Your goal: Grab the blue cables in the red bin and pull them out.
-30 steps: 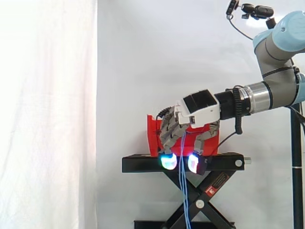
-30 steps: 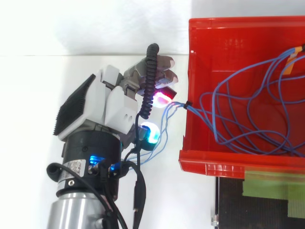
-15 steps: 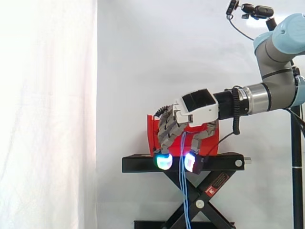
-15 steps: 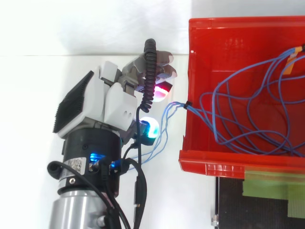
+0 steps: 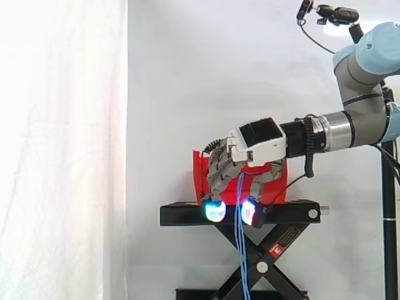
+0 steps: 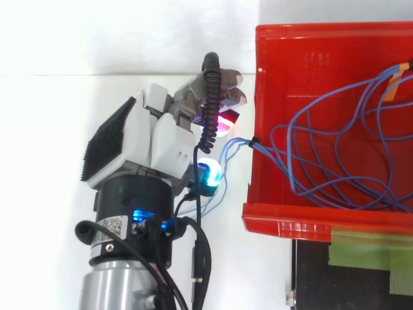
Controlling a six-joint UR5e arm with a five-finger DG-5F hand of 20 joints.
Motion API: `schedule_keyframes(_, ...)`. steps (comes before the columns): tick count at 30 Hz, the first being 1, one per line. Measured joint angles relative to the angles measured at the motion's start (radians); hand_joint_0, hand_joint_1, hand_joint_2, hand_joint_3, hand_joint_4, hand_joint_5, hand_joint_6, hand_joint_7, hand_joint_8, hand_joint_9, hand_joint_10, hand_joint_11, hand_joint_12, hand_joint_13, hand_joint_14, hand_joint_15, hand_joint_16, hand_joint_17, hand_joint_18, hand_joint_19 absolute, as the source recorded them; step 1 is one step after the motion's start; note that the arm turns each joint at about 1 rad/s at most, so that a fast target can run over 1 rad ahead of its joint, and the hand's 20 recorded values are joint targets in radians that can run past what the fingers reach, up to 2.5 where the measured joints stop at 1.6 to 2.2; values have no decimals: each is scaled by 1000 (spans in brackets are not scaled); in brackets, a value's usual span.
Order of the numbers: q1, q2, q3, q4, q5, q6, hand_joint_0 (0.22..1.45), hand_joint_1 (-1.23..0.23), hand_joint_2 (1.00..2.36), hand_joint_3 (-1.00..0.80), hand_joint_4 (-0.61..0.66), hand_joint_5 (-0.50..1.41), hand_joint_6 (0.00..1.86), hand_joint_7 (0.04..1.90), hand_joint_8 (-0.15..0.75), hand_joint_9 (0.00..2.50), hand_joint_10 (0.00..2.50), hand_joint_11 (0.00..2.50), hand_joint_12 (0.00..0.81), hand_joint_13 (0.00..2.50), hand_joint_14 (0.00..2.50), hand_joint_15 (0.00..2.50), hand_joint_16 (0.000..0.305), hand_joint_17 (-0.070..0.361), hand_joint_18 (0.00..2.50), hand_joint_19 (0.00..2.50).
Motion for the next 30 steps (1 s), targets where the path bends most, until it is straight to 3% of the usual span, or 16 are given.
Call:
schedule_keyframes(20, -12, 0, 0, 2, -19, -3, 769, -993, 1000, -1000, 12, 851, 10, 732, 237, 823, 24, 827, 358, 784, 22, 659, 46, 102, 572, 546)
schedule_keyframes(30, -14, 0, 0, 2, -24, -6, 771, -991, 1000, -1000, 28, 844, 10, 708, 232, 826, 24, 832, 357, 787, 22, 654, 45, 102, 577, 547)
